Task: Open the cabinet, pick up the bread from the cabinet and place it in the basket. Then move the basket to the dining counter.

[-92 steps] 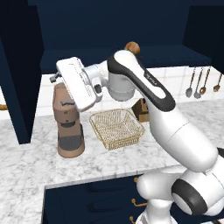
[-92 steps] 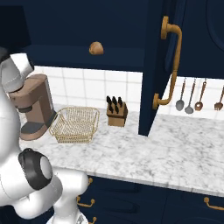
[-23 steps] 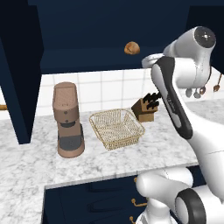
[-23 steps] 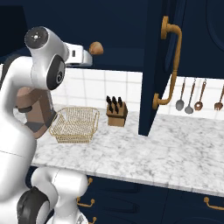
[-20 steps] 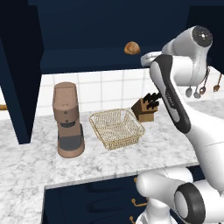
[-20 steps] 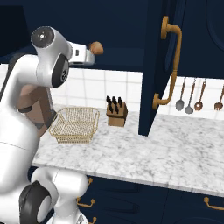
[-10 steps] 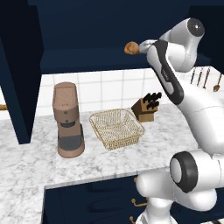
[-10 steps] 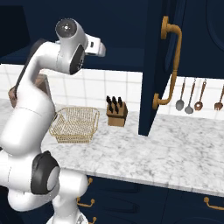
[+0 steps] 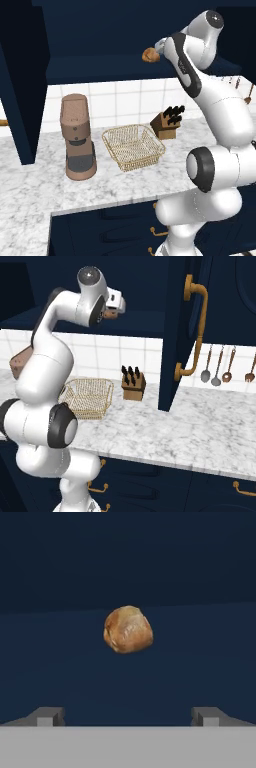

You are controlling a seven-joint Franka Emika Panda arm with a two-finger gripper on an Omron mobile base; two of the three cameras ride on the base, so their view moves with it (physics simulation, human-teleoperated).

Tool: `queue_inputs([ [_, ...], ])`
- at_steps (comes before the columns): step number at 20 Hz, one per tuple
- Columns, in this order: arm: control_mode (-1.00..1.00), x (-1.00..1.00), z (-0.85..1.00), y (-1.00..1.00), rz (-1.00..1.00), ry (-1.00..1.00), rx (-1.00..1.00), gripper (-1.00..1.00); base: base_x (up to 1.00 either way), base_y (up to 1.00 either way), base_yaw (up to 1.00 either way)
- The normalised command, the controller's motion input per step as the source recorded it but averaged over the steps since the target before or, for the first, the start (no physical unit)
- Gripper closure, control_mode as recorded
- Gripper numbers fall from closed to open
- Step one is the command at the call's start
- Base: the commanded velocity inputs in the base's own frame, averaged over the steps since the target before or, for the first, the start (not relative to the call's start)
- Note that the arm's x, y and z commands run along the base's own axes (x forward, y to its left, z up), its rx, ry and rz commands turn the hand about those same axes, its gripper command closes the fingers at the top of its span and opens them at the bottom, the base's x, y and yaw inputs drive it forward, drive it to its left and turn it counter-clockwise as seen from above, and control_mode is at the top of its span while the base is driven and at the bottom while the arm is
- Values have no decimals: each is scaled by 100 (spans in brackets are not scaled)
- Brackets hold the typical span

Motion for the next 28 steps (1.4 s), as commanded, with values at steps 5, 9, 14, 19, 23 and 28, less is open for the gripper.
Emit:
queue_inputs([
  [5,-100,48,-1,0,6,-2,-2,-100,0,0,0],
  [9,-100,48,-9,0,6,-2,-10,-100,0,0,0],
  [14,-100,48,-11,0,7,0,-14,-100,0,0,0],
  [19,-100,43,0,0,16,3,-5,-100,0,0,0],
  [23,-100,52,0,0,14,14,-4,-100,0,0,0],
  [28,-100,49,-1,0,9,19,-4,-100,0,0,0],
])
